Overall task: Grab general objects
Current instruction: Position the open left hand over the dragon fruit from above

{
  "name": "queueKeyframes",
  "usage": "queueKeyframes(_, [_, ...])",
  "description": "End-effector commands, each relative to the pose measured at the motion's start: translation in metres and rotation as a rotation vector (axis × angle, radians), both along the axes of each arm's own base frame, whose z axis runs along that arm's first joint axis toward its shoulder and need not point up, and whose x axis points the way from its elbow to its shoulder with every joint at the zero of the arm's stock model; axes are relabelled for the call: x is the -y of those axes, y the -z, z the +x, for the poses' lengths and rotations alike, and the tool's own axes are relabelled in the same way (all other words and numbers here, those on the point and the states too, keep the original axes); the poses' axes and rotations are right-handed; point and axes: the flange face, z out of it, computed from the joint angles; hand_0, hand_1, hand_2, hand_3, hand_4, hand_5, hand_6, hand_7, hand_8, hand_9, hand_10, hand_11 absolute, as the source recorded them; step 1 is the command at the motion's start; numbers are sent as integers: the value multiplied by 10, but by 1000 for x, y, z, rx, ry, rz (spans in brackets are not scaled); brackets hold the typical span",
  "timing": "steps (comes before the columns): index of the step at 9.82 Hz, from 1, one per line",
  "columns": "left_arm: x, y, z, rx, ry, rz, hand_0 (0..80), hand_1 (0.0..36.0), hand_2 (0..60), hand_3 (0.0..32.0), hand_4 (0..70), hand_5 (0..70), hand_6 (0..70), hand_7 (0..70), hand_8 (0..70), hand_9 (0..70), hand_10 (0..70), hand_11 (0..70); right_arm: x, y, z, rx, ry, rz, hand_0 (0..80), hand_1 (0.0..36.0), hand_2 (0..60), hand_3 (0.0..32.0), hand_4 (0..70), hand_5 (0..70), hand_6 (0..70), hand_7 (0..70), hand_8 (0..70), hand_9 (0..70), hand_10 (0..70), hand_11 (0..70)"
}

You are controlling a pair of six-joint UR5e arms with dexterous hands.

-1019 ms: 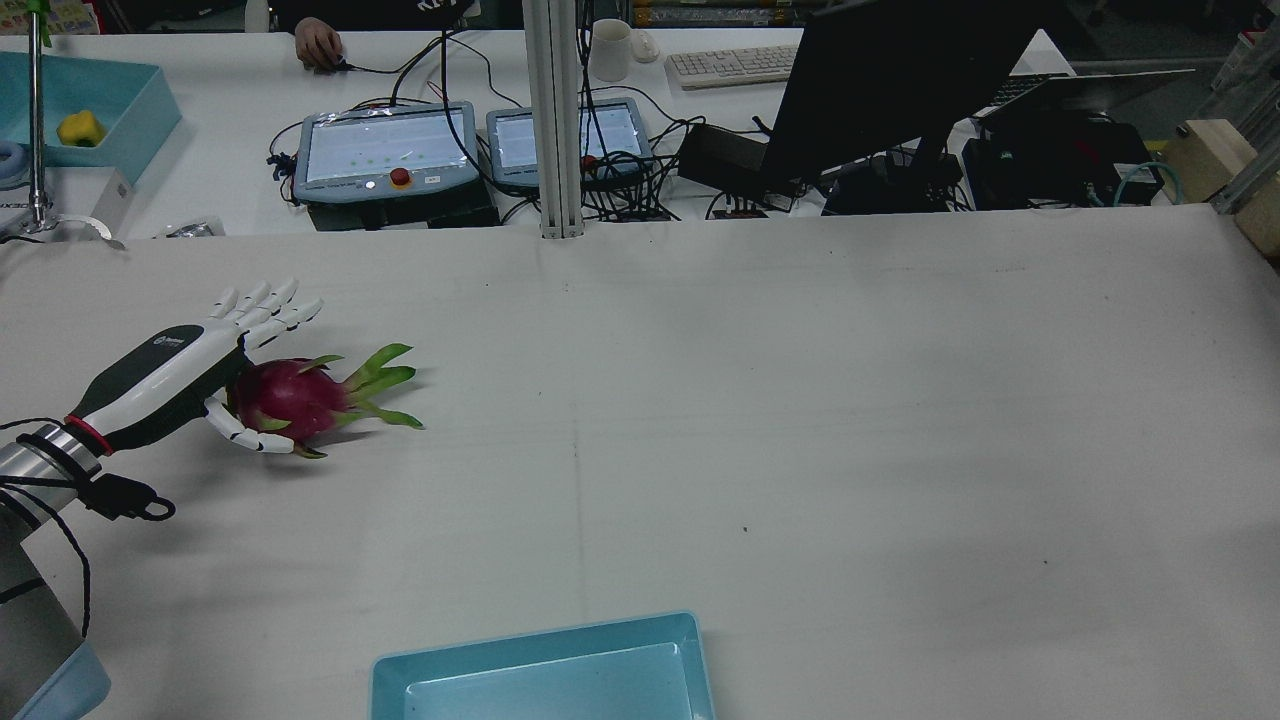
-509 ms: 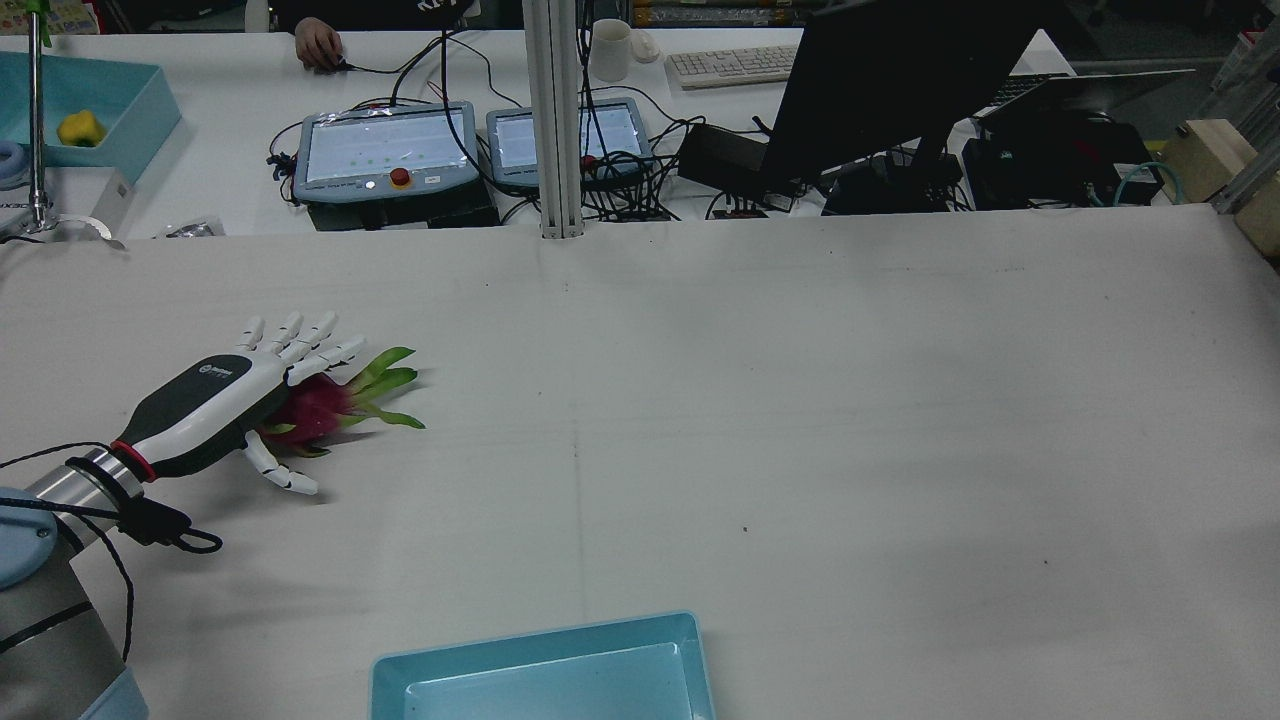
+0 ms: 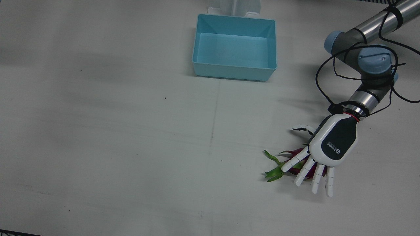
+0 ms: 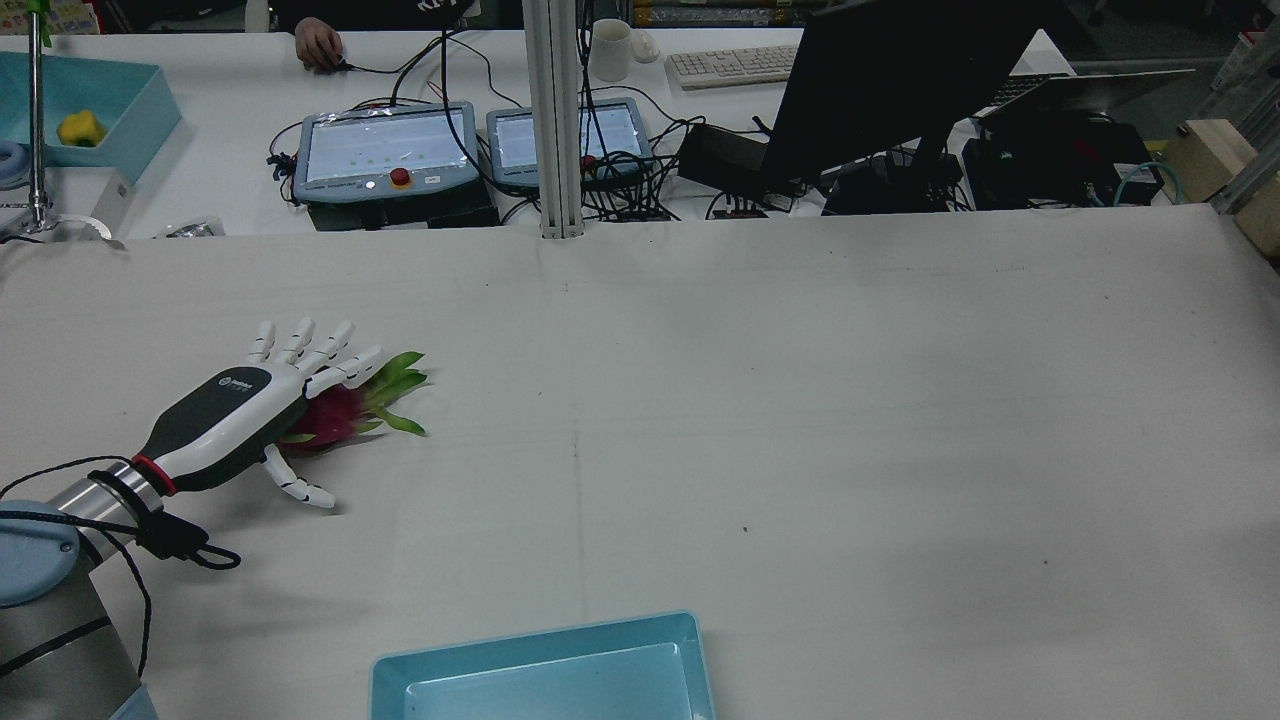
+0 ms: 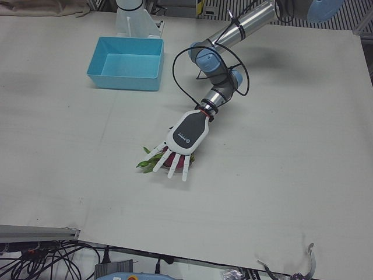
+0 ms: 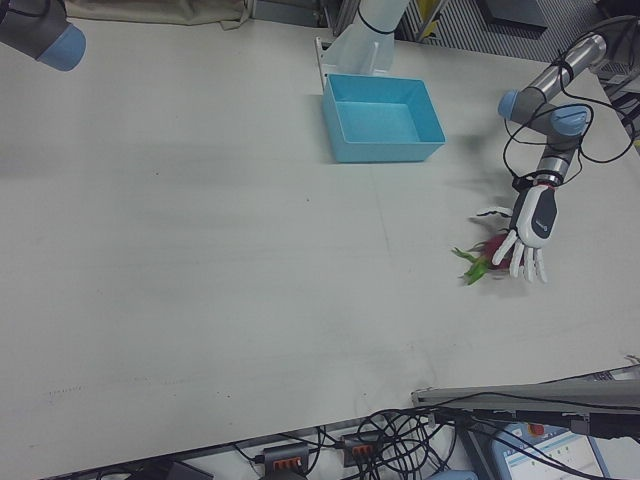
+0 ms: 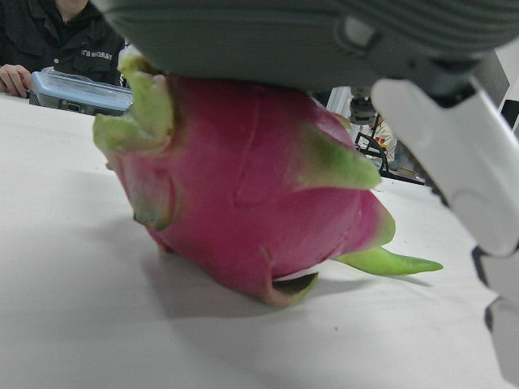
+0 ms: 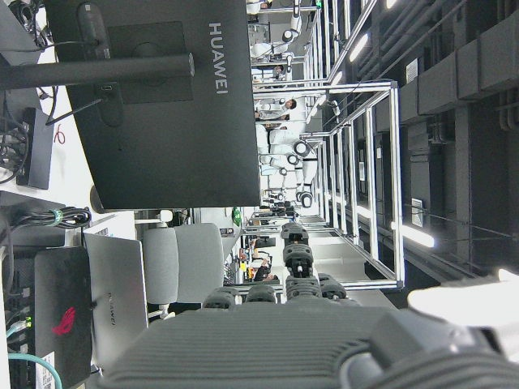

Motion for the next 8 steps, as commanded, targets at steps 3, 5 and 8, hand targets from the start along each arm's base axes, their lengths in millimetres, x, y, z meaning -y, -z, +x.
queueKeyframes(3, [14,60,11,3,7,-3,558,311,193,248,0,0,0,0,0,0,0,0,1,0,0,0,0,0,0,0,0,0,0,0,0,0,0,0,0,0])
queueKeyframes(5, [15,58,10,7,10,-4,551,306,199,248,0,0,0,0,0,0,0,0,0,0,0,0,0,0,0,0,0,0,0,0,0,0,0,0,0,0])
queueKeyframes(8, [25,58,9,73,40,52,546,305,210,246,0,0,0,0,0,0,0,0,0,-1,0,0,0,-1,0,0,0,0,0,0,0,0,0,0,0,0])
